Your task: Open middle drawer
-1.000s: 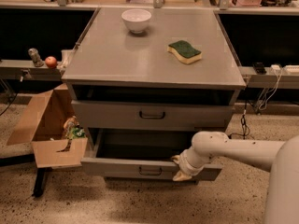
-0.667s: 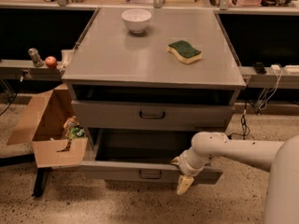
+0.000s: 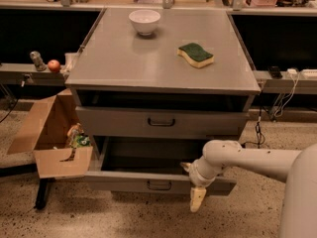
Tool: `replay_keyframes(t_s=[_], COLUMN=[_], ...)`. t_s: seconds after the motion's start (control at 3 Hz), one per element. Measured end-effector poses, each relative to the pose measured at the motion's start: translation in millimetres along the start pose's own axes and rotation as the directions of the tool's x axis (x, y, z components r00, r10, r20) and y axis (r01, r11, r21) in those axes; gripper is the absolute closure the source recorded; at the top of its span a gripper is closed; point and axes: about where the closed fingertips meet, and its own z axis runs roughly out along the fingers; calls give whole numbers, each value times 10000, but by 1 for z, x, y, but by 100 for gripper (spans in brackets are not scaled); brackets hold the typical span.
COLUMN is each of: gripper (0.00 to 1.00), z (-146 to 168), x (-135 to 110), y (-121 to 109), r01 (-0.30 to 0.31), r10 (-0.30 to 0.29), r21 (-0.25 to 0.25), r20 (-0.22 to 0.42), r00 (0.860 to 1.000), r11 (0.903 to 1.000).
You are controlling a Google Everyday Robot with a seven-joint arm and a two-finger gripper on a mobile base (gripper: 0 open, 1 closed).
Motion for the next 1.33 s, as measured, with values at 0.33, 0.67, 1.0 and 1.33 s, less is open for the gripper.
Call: replay_keyframes(t_s=[0.33, 0.67, 1.0, 1.33], gripper=[0, 18, 41, 72], z=[2, -13, -26, -25], x=[-3, -10, -16, -13], y=[16, 41, 68, 83], r01=[-15, -157, -264, -443], r10=[10, 145, 249, 421], r21=[-271, -230, -211, -450], r20=[-186, -532, -690, -486], r00=[9998, 9985, 9973, 9979], r11=[9996, 9996, 9994, 9980])
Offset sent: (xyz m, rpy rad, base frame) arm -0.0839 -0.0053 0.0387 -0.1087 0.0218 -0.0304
